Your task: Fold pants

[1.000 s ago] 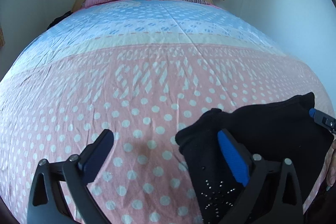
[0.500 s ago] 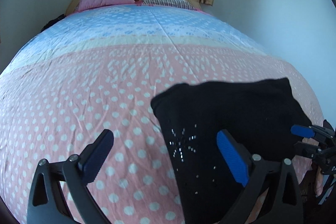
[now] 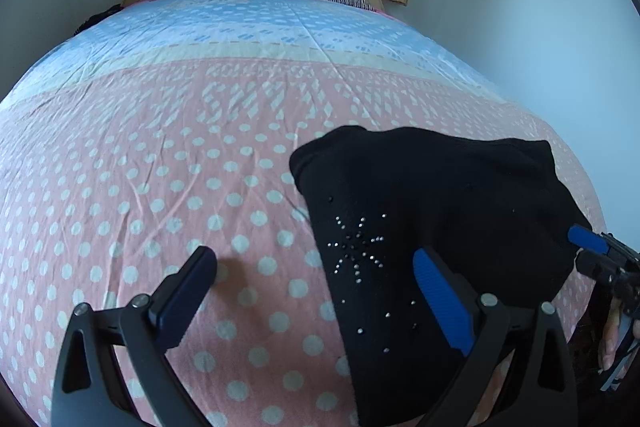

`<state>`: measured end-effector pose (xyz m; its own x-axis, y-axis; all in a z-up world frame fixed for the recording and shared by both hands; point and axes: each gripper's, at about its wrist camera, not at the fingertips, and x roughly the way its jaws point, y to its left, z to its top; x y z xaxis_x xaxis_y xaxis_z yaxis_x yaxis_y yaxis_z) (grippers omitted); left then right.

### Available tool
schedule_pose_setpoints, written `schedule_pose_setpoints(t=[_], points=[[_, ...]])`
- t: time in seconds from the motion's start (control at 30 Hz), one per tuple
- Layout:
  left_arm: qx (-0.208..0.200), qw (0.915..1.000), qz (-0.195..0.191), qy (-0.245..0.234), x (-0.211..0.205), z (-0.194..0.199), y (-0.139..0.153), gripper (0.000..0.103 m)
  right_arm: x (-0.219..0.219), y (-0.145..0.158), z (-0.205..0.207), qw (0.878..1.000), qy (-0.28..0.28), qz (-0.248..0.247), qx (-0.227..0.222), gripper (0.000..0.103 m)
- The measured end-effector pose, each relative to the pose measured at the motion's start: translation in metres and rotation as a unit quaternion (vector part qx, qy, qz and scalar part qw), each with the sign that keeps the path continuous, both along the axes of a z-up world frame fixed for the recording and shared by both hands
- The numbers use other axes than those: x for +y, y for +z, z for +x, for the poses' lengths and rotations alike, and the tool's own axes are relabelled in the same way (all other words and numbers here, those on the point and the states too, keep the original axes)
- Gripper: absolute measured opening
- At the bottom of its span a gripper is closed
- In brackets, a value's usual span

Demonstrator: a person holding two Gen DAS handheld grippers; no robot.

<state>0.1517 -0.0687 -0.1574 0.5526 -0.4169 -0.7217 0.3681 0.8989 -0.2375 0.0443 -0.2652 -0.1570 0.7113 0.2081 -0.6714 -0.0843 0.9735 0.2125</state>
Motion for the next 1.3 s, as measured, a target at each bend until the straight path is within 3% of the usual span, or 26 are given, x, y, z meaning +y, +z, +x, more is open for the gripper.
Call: schedule_pose_setpoints(t=[0.07, 0.2, 0.33, 0.43, 0.53, 0.7, 0.83, 0.87, 0.9, 0.93, 0.97, 1.0, 1.07, 1.13, 1.2, 1.27, 1.3], points=[[-0.002, 1.0000, 0.002, -0.007, 0.001, -0.002, 0.000, 0.101, -0.007, -0.004, 0.005, 1.000, -0.017, -0.004, 0.012, 0.046], [0.000, 0.9999, -0.008, -0.012, 0.006, -0.010, 0.001, 0.100, -0.007, 0.000, 0.004, 1.000, -0.011, 0.005, 0.016, 0.045], [0.007, 0.9997, -0.021, -0.012, 0.011, -0.021, 0.002, 0.094, 0.012, 0.018, 0.015, 0.999, 0.043, 0.027, -0.001, 0.046], [0.015, 0.9988, -0.043, -0.021, 0.011, -0.029, 0.004, 0.080, 0.046, 0.035, 0.046, 0.995, 0.103, 0.010, -0.011, 0.063], [0.026, 0.9970, -0.067, -0.031, 0.012, -0.031, 0.004, 0.072, 0.081, 0.046, 0.097, 0.988, 0.155, 0.003, 0.000, 0.064], [0.039, 0.9946, -0.090, -0.034, 0.015, -0.032, 0.002, 0.062, 0.134, 0.039, 0.182, 0.975, 0.207, -0.010, 0.073, 0.064], [0.044, 0.9929, -0.100, -0.046, 0.013, -0.034, 0.001, 0.048, 0.159, 0.004, 0.217, 0.953, 0.243, -0.057, 0.170, 0.064], [0.046, 0.9921, -0.104, -0.054, 0.013, -0.036, 0.000, 0.041, 0.164, -0.008, 0.219, 0.944, 0.253, -0.076, 0.195, 0.063], [0.048, 0.9914, -0.106, -0.060, 0.011, -0.037, -0.001, 0.038, 0.167, -0.015, 0.218, 0.941, 0.256, -0.093, 0.200, 0.049], [0.045, 0.9911, -0.107, -0.064, 0.010, -0.038, -0.002, 0.029, 0.169, -0.018, 0.215, 0.939, 0.264, -0.104, 0.196, 0.044], [0.044, 0.9906, -0.109, -0.069, 0.010, -0.039, -0.003, 0.015, 0.171, -0.016, 0.214, 0.939, 0.267, -0.107, 0.190, 0.031], [0.046, 0.9897, -0.115, -0.071, 0.012, -0.039, -0.003, 0.015, 0.172, -0.010, 0.214, 0.940, 0.267, -0.103, 0.184, 0.023], [0.053, 0.9861, -0.144, -0.063, 0.025, -0.037, 0.003, 0.011, 0.179, 0.011, 0.210, 0.945, 0.272, -0.099, 0.156, 0.021], [0.047, 0.9866, -0.144, -0.061, 0.035, -0.039, 0.009, 0.011, 0.192, 0.028, 0.204, 0.942, 0.293, -0.101, 0.128, 0.019], [0.053, 0.9887, -0.127, -0.058, 0.038, -0.039, 0.004, 0.011, 0.202, 0.016, 0.206, 0.939, 0.293, -0.114, 0.136, 0.019], [0.070, 0.9884, -0.128, -0.045, 0.040, -0.038, -0.008, 0.012, 0.204, -0.016, 0.214, 0.936, 0.283, -0.144, 0.148, 0.019], [0.067, 0.9882, -0.131, -0.042, 0.041, -0.039, -0.009, 0.012, 0.200, -0.024, 0.212, 0.940, 0.280, -0.134, 0.144, 0.019]])
